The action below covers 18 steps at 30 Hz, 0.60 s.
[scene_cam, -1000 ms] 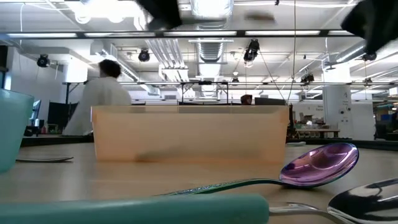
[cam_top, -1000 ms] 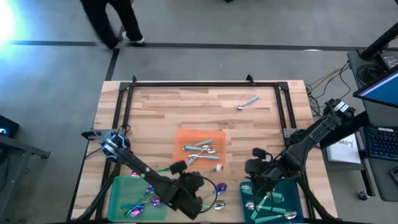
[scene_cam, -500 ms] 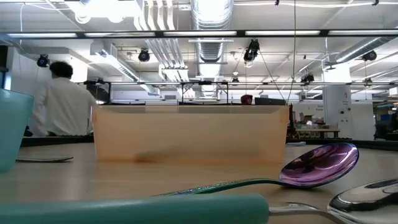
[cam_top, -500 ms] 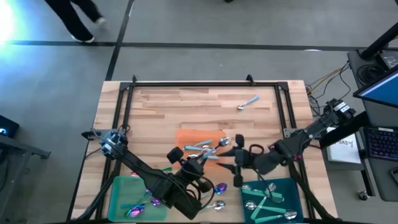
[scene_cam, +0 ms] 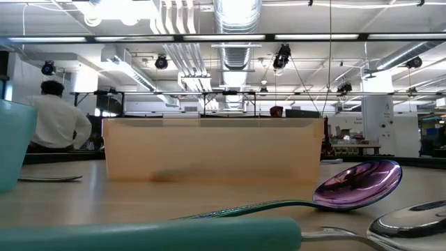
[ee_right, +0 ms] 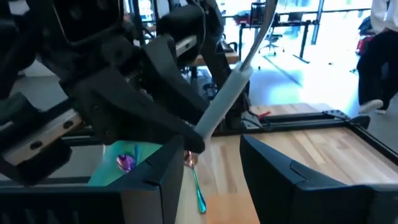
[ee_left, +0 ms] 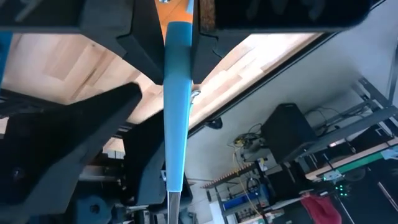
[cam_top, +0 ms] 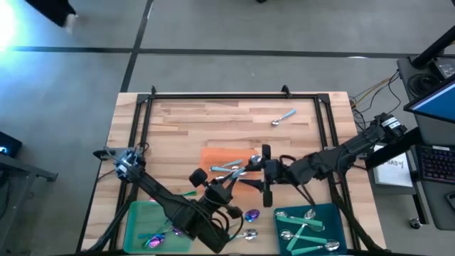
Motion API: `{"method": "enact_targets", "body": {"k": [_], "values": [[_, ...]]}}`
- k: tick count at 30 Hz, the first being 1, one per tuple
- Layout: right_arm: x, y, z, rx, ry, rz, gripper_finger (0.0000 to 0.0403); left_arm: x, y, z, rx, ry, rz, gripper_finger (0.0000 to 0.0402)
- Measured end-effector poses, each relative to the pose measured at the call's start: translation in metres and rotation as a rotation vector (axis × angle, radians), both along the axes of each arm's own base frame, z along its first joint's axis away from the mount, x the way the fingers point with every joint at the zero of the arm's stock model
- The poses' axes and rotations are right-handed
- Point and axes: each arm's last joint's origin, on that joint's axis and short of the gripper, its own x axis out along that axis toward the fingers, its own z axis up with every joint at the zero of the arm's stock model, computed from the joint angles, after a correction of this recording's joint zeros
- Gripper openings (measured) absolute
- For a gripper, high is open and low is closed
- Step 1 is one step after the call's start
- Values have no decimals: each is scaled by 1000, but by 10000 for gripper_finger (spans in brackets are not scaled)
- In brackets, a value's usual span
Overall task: Sort silverware by color (type)
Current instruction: Put the blue spoon into the orange bin
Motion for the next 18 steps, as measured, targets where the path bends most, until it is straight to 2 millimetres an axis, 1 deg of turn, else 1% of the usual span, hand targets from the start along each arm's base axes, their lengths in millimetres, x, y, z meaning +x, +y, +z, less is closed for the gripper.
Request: {"method": "enact_targets", "body": {"k": [5, 9, 14, 18], "values": [[1, -1, 8, 15, -73, -1, 164, 0, 0, 0, -1, -4, 1, 36], [2, -4, 11, 16, -110, -13, 166, 2, -1, 1, -10, -28, 3, 36], [5, -10, 12, 19, -117, -29, 156, 5, -3, 2, -4, -40, -3, 36], [6, -14, 14, 14, -130, -40, 137, 7, -2, 3, 4, -36, -7, 36]]}}
